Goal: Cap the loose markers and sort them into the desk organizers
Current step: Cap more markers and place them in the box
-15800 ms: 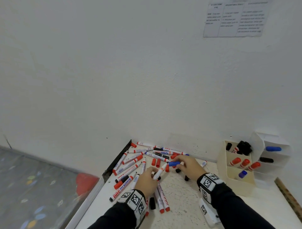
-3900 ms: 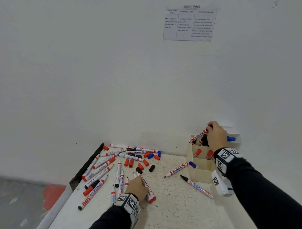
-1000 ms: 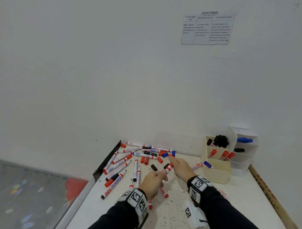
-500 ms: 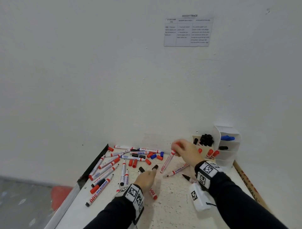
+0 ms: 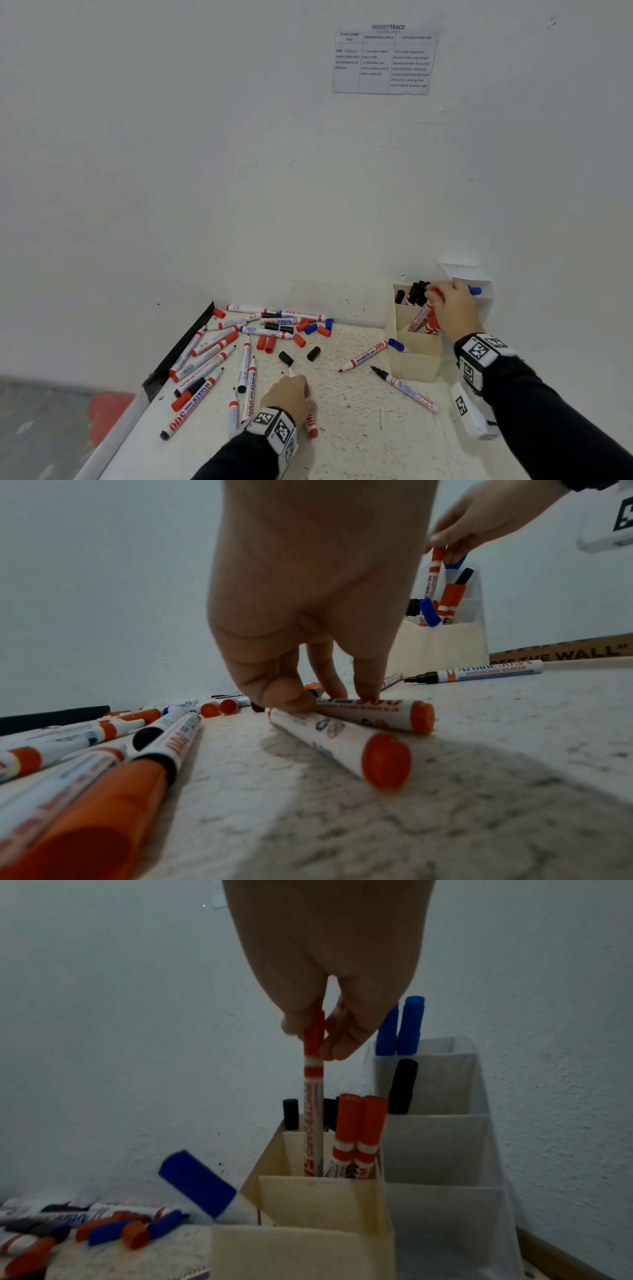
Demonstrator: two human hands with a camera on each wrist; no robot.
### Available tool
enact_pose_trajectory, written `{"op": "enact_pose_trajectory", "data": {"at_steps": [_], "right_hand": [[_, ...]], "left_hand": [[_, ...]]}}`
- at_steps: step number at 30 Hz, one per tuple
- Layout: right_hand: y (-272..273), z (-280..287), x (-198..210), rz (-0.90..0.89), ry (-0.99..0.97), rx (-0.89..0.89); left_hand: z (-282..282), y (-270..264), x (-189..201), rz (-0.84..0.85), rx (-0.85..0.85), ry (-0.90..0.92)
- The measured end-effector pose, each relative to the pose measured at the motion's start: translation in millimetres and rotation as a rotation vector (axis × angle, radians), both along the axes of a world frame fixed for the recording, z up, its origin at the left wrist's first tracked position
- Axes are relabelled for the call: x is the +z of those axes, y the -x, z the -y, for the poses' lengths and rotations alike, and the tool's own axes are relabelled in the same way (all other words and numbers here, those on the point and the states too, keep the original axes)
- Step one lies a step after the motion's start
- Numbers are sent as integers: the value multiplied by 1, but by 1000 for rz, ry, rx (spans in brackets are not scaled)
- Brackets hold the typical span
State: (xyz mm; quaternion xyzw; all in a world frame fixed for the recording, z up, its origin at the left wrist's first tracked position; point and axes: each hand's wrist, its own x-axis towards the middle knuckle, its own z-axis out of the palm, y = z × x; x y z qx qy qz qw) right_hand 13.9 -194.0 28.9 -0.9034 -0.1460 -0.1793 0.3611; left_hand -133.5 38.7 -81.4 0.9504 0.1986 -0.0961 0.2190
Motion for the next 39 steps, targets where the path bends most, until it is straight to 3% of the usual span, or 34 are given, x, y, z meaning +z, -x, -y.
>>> {"op": "enact_pose_trajectory", "data": {"at_steps": [5, 9, 13, 17, 19, 23, 25, 31, 39], "right_hand": [[-8, -7, -23, -44, 62, 11], [-6, -16, -34, -36, 321, -72], [-5, -25, -32, -73, 320, -106], [1, -33, -30, -82, 417, -136], [4, -37, -30, -93, 418, -119], [7, -40, -30, -111, 424, -98], [7, -38, -31, -109, 420, -94], [9, -33, -31, -76, 439, -48], [10, -30, -31, -43, 393, -42]], "left_hand": [[-3, 4, 5, 96, 90, 119], [-10, 5, 13, 215, 249, 353], [-17, 8, 18, 255, 376, 577], [-8, 11, 19, 222, 122, 342], [9, 10, 18, 202, -104, 253], [52, 2, 13, 8, -576, -43], [69, 0, 10, -37, -627, -120], [86, -9, 8, -54, -346, -126], [59, -14, 2, 84, 25, 82]]}}
